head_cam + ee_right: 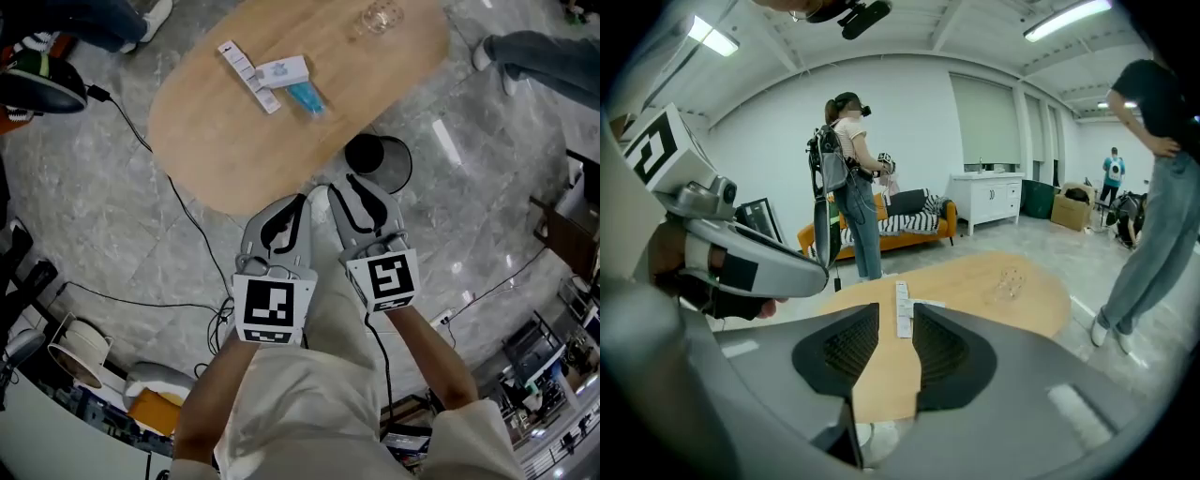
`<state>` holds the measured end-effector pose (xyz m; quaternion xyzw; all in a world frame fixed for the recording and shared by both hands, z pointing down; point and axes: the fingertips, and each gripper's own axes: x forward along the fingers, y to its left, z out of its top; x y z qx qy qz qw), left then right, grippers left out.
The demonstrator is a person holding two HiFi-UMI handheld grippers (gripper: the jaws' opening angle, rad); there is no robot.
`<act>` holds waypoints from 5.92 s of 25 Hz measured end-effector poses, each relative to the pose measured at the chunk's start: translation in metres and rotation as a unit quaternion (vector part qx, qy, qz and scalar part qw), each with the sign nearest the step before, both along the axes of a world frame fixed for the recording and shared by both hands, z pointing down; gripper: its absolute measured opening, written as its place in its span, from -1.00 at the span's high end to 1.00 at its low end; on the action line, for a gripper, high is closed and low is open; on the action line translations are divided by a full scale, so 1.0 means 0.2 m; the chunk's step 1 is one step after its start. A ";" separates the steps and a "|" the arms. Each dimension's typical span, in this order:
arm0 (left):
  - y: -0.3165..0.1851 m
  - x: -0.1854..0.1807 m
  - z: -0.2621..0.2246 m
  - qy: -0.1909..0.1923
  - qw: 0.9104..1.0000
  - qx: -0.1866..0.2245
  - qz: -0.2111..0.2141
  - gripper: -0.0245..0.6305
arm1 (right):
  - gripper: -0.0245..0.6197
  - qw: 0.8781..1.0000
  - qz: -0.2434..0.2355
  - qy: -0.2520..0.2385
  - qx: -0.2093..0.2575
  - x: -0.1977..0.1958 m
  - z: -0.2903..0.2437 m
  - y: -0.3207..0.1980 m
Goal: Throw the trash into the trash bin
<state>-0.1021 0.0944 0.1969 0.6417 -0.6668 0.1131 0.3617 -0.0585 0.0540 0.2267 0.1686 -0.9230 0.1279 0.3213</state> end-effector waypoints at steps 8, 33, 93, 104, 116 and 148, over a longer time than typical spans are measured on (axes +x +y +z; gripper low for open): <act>-0.01 -0.07 0.24 0.017 0.999 -0.004 0.040 0.93 | 0.42 1.000 0.021 0.022 0.005 -0.11 0.29 -0.06; -0.19 -0.14 0.77 0.014 0.999 -0.043 0.029 0.93 | 0.01 0.998 0.030 0.032 0.036 -0.26 0.93 -0.36; -0.32 0.59 0.94 0.004 0.989 -0.064 0.136 0.93 | 0.80 0.986 0.162 0.023 0.031 0.62 1.00 -0.50; -0.35 0.94 1.06 0.004 0.981 -0.069 0.182 0.93 | 0.80 0.976 0.211 0.041 0.021 1.05 1.12 -0.48; -0.35 1.21 1.26 0.001 0.974 -0.076 0.211 0.93 | 0.80 0.971 0.223 0.080 0.000 1.42 1.40 -0.39; -0.36 1.52 1.79 0.018 0.975 -0.103 0.195 0.93 | 0.49 0.970 0.178 0.156 -0.055 1.75 2.15 -0.33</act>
